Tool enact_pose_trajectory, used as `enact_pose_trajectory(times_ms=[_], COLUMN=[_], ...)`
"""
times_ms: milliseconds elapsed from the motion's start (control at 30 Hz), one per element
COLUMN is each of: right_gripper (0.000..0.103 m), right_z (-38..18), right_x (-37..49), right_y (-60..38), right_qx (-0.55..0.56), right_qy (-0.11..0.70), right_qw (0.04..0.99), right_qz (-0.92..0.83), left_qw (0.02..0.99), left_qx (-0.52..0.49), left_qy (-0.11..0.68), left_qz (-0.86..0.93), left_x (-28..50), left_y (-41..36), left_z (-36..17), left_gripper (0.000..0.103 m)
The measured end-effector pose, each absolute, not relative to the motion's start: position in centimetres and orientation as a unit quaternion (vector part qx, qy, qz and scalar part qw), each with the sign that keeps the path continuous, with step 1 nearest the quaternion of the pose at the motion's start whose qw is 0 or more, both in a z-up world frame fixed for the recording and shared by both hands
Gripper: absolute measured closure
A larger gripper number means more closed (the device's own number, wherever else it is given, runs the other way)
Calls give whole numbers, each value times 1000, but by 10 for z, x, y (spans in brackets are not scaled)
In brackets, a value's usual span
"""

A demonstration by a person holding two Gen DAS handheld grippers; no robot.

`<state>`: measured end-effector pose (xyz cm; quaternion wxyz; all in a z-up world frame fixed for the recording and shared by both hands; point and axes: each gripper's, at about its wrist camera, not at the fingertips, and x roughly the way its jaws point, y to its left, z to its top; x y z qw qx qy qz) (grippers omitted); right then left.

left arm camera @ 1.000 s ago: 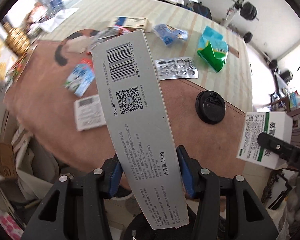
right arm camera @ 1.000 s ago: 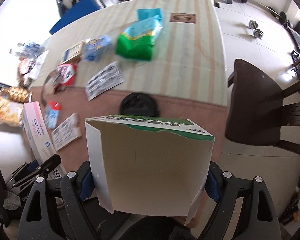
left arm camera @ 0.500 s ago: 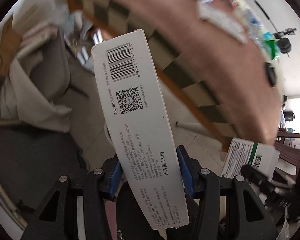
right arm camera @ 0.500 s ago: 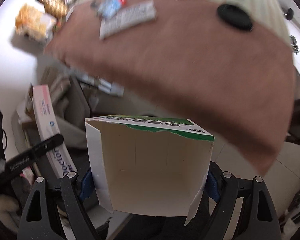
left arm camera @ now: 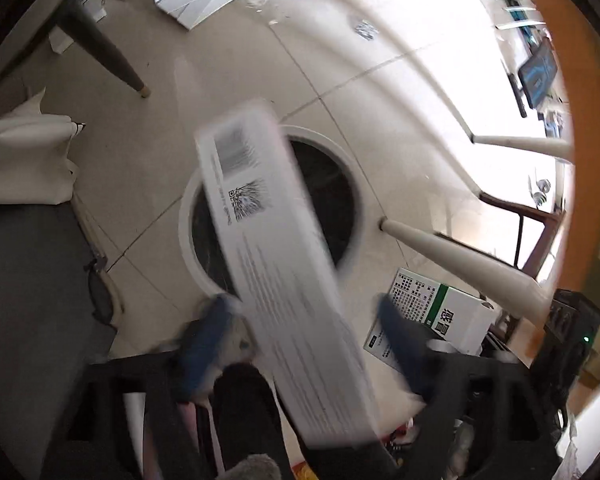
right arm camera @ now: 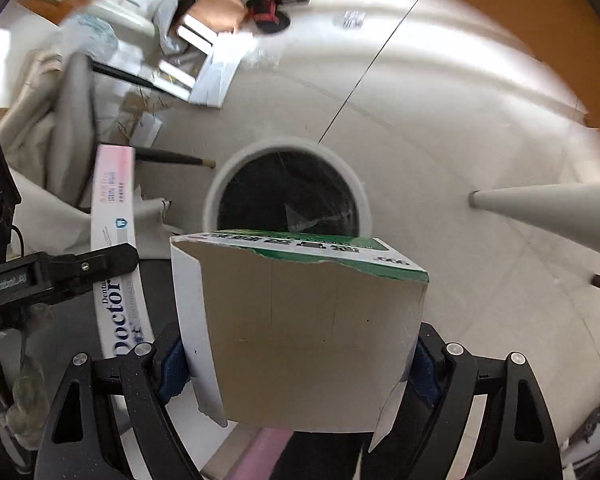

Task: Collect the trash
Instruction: 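Open both tools to drop the boxes into the white trash bin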

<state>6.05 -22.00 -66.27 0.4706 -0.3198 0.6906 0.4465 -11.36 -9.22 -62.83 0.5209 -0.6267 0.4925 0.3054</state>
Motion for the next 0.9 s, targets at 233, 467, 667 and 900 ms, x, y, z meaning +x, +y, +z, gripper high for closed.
enact_pose_trajectory(times_ms=[233, 467, 667, 900], right_gripper=[0, 0, 0, 0], right_z=[-717, -711, -687, -625], right_x=[63, 54, 50, 48], right_y=[-216, -220, -224, -230], right_qx=[-341, -400, -437, -434], right_qy=[672, 632, 601, 592], right_qw=[469, 500, 516, 523], right_qz=[460, 437, 426, 433], left_qw=[511, 493, 489, 493], left_qx=[-573, -500, -492, -485], left_qy=[494, 536, 549, 548], left_qz=[408, 468, 466, 470], left_x=[-131, -140, -144, -140], left_y=[-111, -140, -152, -163], left_z=[-644, -633, -615, -559], left_gripper=[9, 9, 9, 9])
